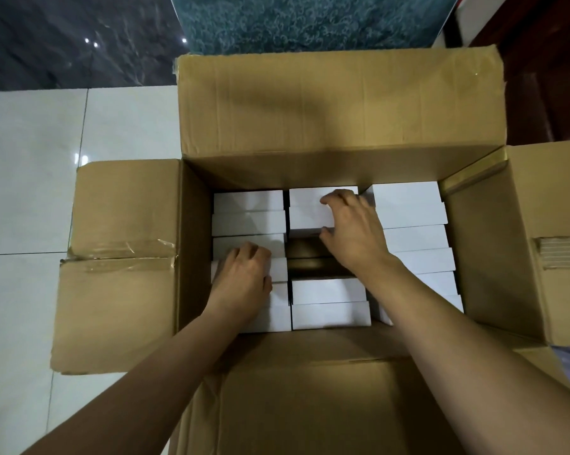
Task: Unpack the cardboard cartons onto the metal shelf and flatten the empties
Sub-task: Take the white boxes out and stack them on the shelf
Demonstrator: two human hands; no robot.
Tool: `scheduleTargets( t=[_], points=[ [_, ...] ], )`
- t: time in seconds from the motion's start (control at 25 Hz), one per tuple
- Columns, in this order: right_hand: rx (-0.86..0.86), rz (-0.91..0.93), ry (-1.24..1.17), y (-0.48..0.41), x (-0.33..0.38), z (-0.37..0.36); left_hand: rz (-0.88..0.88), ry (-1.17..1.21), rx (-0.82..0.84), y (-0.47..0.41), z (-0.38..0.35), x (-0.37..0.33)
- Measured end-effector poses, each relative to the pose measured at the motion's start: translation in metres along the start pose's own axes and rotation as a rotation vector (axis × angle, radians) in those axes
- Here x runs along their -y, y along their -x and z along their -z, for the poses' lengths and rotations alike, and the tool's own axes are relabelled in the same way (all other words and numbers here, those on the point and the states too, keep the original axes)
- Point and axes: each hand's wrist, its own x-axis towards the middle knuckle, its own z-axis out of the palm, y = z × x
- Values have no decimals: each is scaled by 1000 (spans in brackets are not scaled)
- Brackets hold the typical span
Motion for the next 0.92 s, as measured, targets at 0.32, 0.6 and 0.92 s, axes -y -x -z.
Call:
scheduleTargets(
  t=[0.32, 0.6, 0.92],
  points=[
    [50, 45, 208, -5, -4, -18, -2, -93, -64, -2, -10, 1],
    [41, 91, 362, -1, -4, -31, -27, -196, -50, -14, -6, -1],
    [112, -11, 218, 7, -10, -10, -97, -200, -65, -14, 2, -1]
  ],
)
